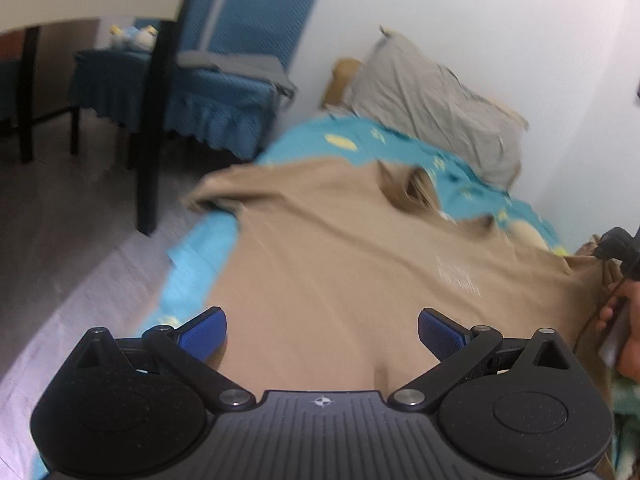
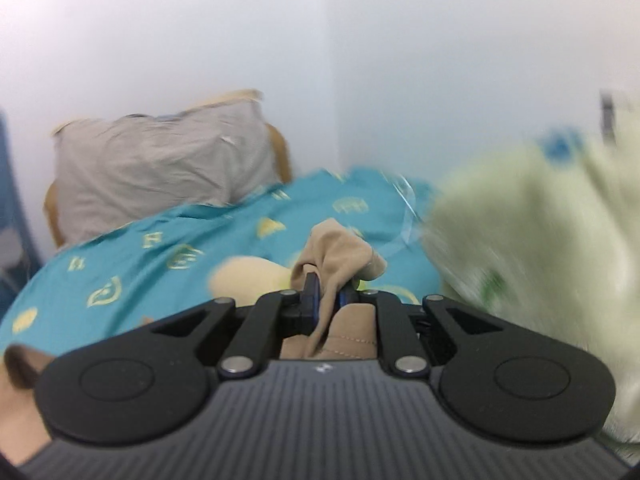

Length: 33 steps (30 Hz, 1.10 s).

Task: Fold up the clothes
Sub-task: 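Fold the held side over toward the shirt's middle and open the right gripper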

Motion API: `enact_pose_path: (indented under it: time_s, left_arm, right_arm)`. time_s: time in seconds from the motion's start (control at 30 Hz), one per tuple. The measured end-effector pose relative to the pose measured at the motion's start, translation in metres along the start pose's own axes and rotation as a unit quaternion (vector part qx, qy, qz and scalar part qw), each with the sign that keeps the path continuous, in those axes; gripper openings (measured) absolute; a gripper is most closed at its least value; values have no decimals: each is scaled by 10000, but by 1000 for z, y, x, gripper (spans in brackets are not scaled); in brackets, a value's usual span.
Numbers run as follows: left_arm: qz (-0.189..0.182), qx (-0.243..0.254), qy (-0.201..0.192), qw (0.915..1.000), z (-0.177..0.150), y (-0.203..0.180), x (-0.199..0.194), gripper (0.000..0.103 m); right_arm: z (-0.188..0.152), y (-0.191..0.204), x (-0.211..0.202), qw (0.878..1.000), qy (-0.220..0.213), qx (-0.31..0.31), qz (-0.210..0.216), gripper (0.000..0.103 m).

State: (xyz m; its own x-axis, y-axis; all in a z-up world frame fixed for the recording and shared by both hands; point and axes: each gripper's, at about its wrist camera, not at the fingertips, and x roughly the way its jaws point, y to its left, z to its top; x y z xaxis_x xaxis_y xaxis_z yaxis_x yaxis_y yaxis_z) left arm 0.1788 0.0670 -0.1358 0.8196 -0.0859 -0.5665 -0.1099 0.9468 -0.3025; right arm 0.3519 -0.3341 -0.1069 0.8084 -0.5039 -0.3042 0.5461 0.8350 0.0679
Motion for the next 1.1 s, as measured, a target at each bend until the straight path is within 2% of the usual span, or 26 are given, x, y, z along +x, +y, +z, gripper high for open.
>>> enact_pose_path:
  time_s: [0.13,0.23,0.33,0.47,0.5,0.57,0.6,0.63,0.7,0.77,0.9,1.1]
  left_arm:
    - [420,60,-316,9986,13,12,-10,103]
    - [677,-116,-315,9971,18,27,-9,103]
    - [801,-359,-205,9959,21,40,-3,103]
    - [966,-684,-59,9930,24,58,5,103]
    - [989,-679,-40,9928,23,59,6,103]
    - [968,-502,-30,9940,20,54,7,103]
    - [946,-429,-16,9946,19,51,8,103]
    - [910,-378,-3,9951,18,47,8,103]
    - [823,-303,7,9961,15,40,7,103]
    - [752,-229,-59,9969,12,34,1,103]
    - [565,-95,-208,9981,7,21,-17,103]
    - [198,148,-279,9993,0,1,-48,103]
  right_arm:
    - [-9,81,-28,9930,-400,-1030,408,12]
    - [-44,144,-44,9769,-536,-1919,775,12]
    - [-82,190,-45,9626,-232,-2441,1153,13]
    - [-111,214,-27,9516,410,-2710,1390,14]
    - [-109,212,-23,9513,550,-2648,1477,15]
    - [-100,206,-17,9500,814,-2407,1813,27]
    - [-94,203,-17,9483,914,-2255,2037,52]
    - [-88,199,-19,9463,988,-2094,2255,86]
    - [-76,185,-36,9430,992,-1741,2658,103]
    - [-61,166,-57,9390,1083,-1452,2923,103]
    - [-29,117,-109,9386,1148,-798,3155,103]
    - [11,23,-203,9470,1097,-138,3018,103]
